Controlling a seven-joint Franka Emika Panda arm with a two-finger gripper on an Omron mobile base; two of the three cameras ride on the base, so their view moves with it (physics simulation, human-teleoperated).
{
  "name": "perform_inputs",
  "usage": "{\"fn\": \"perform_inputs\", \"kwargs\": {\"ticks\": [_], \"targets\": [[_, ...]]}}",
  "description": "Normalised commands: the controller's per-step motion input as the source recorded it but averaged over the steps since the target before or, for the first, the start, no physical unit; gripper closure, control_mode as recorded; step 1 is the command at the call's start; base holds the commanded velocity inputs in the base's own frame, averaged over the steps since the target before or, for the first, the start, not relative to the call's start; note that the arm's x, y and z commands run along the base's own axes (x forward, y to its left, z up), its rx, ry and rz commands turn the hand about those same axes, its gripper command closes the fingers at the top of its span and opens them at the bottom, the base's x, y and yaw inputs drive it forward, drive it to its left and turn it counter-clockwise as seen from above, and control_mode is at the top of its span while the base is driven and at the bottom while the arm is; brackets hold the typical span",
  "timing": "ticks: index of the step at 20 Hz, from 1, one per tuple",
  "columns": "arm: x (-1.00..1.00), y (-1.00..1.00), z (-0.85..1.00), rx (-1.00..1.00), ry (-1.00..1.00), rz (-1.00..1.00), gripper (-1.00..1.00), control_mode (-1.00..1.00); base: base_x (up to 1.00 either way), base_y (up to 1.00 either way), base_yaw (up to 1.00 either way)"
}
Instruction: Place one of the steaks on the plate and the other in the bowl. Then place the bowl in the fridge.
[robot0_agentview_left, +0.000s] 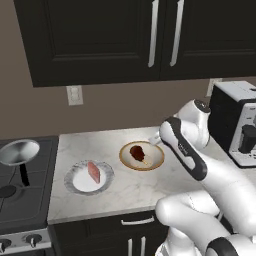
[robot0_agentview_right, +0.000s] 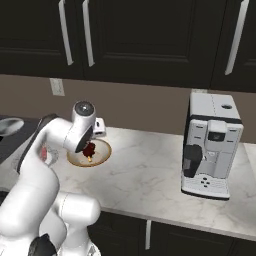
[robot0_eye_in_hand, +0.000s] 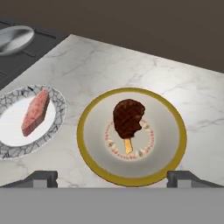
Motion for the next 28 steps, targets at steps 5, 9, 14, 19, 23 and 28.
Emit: {"fn": "perform_inputs", "kwargs": {"ticks": [5, 9, 14, 19, 23, 28], "targets": [[-0.98, 0.0, 0.3, 0.0, -0.09, 0.0, -1.0, -1.0, 0.0, 0.0, 0.0], [-1.0, 0.0, 0.0, 0.0, -0.24, 0.01, -1.0, -1.0, 0.0, 0.0, 0.0], [-1.0, -0.11, 0.0, 0.0, -0.11, 0.0, -1.0, -1.0, 0.0, 0.0, 0.0], [-0.56, -0.03, 0.0, 0.0, -0.05, -0.04, -1.0, -1.0, 0.0, 0.0, 0.0], [-0.08, -0.11, 0.0, 0.0, -0.01, 0.0, -1.0, -1.0, 0.0, 0.0, 0.0], [0.0, 0.0, 0.0, 0.0, 0.0, 0.0, -1.0, 1.0, 0.0, 0.0, 0.0]]}}
